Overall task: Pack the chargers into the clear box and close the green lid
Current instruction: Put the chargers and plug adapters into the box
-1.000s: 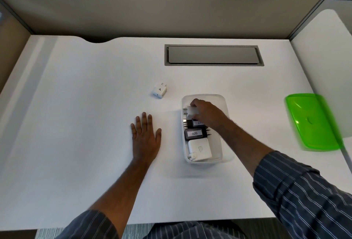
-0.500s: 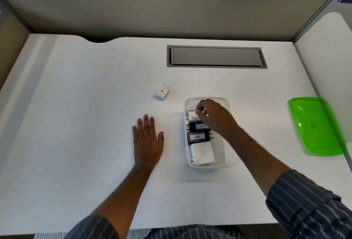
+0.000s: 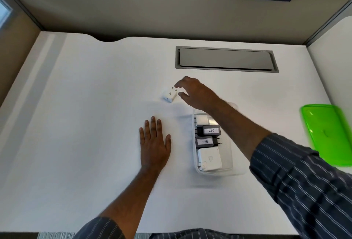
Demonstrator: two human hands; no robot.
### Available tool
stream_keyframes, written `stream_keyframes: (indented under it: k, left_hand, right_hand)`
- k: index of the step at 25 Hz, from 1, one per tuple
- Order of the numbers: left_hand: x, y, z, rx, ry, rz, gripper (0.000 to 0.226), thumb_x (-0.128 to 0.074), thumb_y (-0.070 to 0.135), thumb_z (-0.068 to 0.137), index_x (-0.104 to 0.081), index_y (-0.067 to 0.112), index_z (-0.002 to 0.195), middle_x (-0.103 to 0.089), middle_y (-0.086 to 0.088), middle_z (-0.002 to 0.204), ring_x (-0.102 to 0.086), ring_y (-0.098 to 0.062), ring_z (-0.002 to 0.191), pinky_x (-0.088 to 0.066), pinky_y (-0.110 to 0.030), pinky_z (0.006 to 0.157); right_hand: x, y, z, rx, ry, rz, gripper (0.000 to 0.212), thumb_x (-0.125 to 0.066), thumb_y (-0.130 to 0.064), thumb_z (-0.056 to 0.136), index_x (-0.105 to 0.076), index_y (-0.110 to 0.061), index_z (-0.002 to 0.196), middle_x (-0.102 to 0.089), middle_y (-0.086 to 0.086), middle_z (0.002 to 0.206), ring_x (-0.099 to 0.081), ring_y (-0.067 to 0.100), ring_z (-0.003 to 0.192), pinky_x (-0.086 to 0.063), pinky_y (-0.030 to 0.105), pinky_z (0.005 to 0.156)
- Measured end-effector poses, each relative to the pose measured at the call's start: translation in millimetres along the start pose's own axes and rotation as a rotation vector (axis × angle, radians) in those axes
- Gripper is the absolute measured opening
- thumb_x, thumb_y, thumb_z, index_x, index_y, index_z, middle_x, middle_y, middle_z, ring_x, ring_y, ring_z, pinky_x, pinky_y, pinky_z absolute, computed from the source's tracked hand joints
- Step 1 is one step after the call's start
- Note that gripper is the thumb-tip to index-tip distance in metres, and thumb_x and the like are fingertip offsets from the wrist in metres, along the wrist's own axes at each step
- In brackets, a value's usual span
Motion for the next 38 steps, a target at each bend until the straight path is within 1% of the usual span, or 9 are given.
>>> stream_keyframes:
  k: [2,5,11,17,23,26,29,32,38]
  left_hand:
    - [0,0,0,0.004,0.003,0.003,0.070,-0.027,0.049,0.103,-0.009,0.016,0.163,-0.002,-0.008,0.173,0.000,-0.029,0.160,-0.014,-0.054,0.128]
    - [0,0,0,0.011,0.007,-0.004,0.071,-0.027,0.049,0.103,-0.008,0.016,0.163,-0.002,-0.008,0.173,0.001,-0.029,0.160,-0.014,-0.053,0.128]
    - [-2,-1,0,0.000,0.027,-0.007,0.070,-0.028,0.048,0.104,-0.009,0.015,0.163,-0.003,-0.008,0.173,0.000,-0.029,0.160,-0.014,-0.054,0.128]
    - [-5,-2,1,0.000,0.040,-0.019,0.070,-0.031,0.047,0.104,-0.010,0.016,0.163,-0.003,-0.008,0.173,-0.001,-0.029,0.160,-0.014,-0.053,0.128]
    - [-4,-3,0,-0.001,0.038,-0.016,0.070,-0.031,0.047,0.104,-0.010,0.015,0.163,-0.002,-0.008,0.173,0.000,-0.029,0.160,-0.013,-0.053,0.129]
    - [-3,-3,0,0.005,0.025,-0.013,0.070,-0.031,0.047,0.104,-0.010,0.015,0.163,-0.002,-0.008,0.173,0.001,-0.029,0.160,-0.013,-0.053,0.129]
    - [-1,-4,-1,0.011,0.015,-0.013,0.070,-0.031,0.046,0.103,-0.011,0.015,0.163,-0.003,-0.008,0.173,0.001,-0.029,0.160,-0.014,-0.053,0.128]
    - [1,-2,-1,-0.001,0.012,-0.010,0.070,-0.031,0.047,0.103,-0.010,0.015,0.163,-0.002,-0.008,0.173,0.001,-0.029,0.160,-0.014,-0.053,0.128]
    - [3,-1,-2,-0.011,0.005,-0.004,0.069,-0.027,0.047,0.104,-0.014,0.013,0.162,-0.007,-0.010,0.172,-0.002,-0.030,0.160,-0.015,-0.054,0.128]
  right_hand:
    - [-10,-4,20,0.014,-0.121,-0.101,0.043,-0.055,-0.012,0.097,-0.054,-0.018,0.139,-0.053,0.001,0.141,-0.047,0.026,0.129,-0.044,0.044,0.105]
    - [-20,-9,38,0.070,-0.194,-0.226,0.050,-0.057,-0.005,0.094,-0.052,-0.017,0.142,-0.052,0.004,0.143,-0.049,0.029,0.126,-0.046,0.045,0.100]
    - [-40,-16,51,0.146,-0.209,-0.446,0.040,-0.050,-0.004,0.095,-0.056,-0.016,0.133,-0.054,0.007,0.132,-0.053,0.030,0.113,-0.050,0.046,0.090]
    - [-50,-16,56,0.176,-0.187,-0.451,0.039,-0.047,0.006,0.089,-0.057,-0.013,0.121,-0.057,0.008,0.118,-0.052,0.030,0.105,-0.049,0.045,0.081]
    - [-32,-20,50,0.153,-0.133,-0.448,0.032,-0.052,-0.005,0.092,-0.059,-0.018,0.121,-0.058,0.004,0.117,-0.055,0.029,0.106,-0.049,0.043,0.085]
    - [-9,-17,40,0.115,-0.076,-0.317,0.041,-0.062,-0.014,0.093,-0.056,-0.020,0.133,-0.059,0.002,0.126,-0.052,0.029,0.112,-0.048,0.046,0.091]
    - [15,-9,22,0.078,-0.012,-0.193,0.048,-0.070,-0.022,0.091,-0.054,-0.023,0.136,-0.058,-0.001,0.130,-0.050,0.028,0.115,-0.048,0.047,0.094]
    - [37,1,-1,0.053,0.027,-0.173,0.050,-0.073,-0.024,0.089,-0.054,-0.024,0.135,-0.058,-0.002,0.129,-0.050,0.027,0.117,-0.049,0.045,0.093]
    - [63,18,-64,-0.023,0.128,-0.189,0.045,-0.070,-0.034,0.089,-0.053,-0.028,0.130,-0.060,-0.007,0.120,-0.053,0.024,0.107,-0.051,0.043,0.086]
Point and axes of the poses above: each hand's wrist, its own z-axis towards the middle knuckle, its own x-axis out of the back of the hand, y = z × x, the point moved 3 cm from there along z, towards the middle knuckle
